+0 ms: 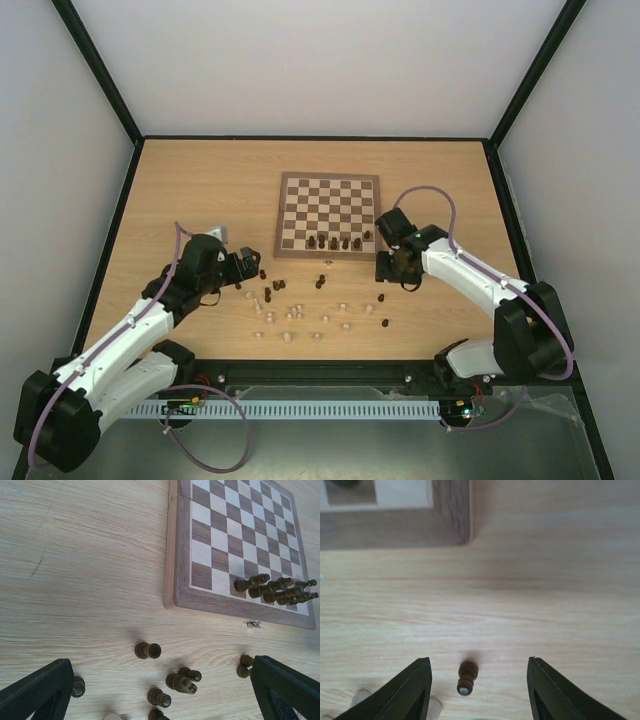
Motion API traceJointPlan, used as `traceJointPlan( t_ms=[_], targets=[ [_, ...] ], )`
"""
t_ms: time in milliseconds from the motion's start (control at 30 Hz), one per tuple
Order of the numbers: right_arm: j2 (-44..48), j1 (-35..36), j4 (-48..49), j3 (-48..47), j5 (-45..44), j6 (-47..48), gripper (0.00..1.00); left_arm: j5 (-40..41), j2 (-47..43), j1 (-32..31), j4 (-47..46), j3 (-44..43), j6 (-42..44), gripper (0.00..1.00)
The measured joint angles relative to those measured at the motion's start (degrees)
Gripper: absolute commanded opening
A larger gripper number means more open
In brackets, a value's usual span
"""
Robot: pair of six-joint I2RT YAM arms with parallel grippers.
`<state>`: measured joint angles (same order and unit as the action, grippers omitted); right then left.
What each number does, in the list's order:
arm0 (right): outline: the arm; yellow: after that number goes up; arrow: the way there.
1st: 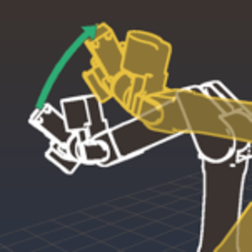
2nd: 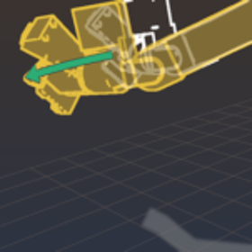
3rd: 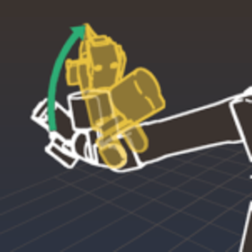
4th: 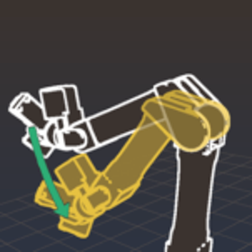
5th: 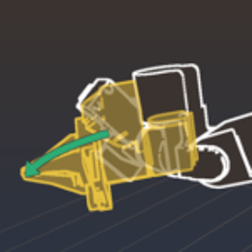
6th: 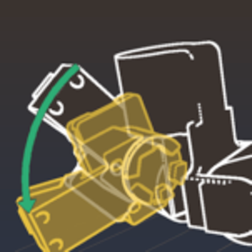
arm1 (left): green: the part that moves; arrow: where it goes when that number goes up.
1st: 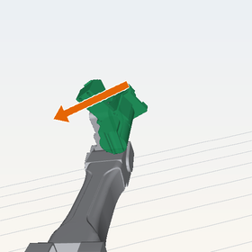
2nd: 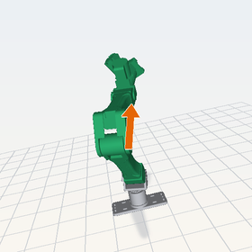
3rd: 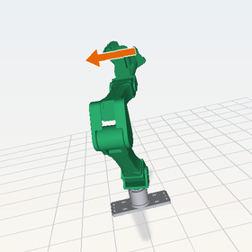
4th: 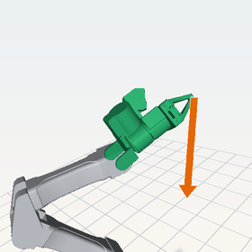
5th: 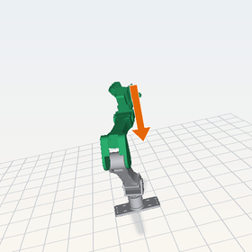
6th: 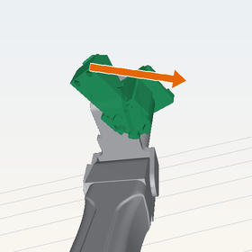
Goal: Set up the chess pieces on the board
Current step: Pick up the chess piece at the center of the board.
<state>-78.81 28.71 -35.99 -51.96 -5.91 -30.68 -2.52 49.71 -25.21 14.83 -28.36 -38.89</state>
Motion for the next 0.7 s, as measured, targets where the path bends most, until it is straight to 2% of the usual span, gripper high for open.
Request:
traceJointPlan(
  t_ms=[367, 700],
  targets=[
    [-0.7, 6.97, 1.79, 4.02, 1.29, -5.11, 0.39, -1.01, 2.82, 0.0, -1.03, 0.0, 0.81, 1.0],
    [-2.32, 8.15, 2.25, 5.64, 0.55, -8.07, 0.25, -1.11, 2.82, 0.0, -2.05, 0.02, 1.03, 0.99]
  ],
)
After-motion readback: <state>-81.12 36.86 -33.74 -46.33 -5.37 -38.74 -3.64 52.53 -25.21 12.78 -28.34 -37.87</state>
